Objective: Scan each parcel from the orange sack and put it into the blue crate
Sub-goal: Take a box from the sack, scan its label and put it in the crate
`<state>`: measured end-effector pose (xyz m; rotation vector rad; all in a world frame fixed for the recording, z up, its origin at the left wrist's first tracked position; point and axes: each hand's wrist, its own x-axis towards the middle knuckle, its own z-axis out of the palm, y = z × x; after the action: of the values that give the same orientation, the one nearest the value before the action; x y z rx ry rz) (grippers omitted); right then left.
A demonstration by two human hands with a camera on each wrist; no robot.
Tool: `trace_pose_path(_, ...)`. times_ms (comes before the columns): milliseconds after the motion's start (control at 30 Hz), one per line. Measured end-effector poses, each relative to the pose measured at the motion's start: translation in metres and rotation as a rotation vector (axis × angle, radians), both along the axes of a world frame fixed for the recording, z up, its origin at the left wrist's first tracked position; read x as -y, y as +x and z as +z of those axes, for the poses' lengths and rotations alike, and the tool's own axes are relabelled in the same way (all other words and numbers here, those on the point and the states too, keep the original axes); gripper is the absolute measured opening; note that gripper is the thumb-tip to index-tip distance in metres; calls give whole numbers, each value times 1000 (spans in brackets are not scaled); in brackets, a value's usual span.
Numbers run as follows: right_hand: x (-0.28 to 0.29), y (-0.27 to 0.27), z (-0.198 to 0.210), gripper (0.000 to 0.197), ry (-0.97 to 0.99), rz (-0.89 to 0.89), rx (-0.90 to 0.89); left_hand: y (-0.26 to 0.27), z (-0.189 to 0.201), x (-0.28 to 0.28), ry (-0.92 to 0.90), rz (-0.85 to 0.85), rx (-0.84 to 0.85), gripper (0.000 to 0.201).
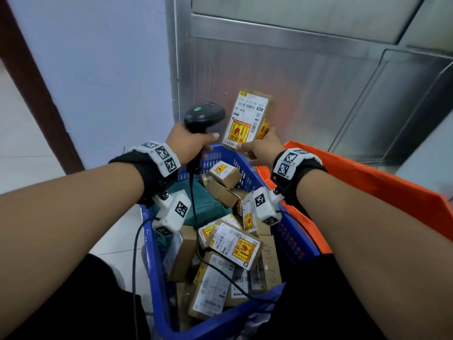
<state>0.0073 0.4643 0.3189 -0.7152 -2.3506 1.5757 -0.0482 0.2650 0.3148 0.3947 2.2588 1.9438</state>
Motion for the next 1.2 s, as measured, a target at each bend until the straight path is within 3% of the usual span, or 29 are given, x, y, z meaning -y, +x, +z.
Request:
trace_pose_path(133,-17,1,-11,65,166,-5,44,4,8,-7,-105,-12,-98,14)
trace_pose_path(333,-56,9,-36,63,314,35,172,7,12,-14,-129,-97,-60,14)
trace_pose_path(600,-61,33,-22,39,324,28,168,15,23,-16,-86,-233,-5,14)
trace_pose_path(733,-69,39,-27,51,327,-19,208,13,22,-15,-82,-237,5,15)
trace_pose_path(933,-73,45,-27,49,341,-41,275,13,19,-15,-114,-217,10,17)
trace_pose_path(1067,-70,42,-26,38,360,101,356,7,6,-14,-160,-163,1,14)
trace_pose_path(1200,-55,39,-13,46,107,398,489,0,-2,-11,-206,-59,-15,23)
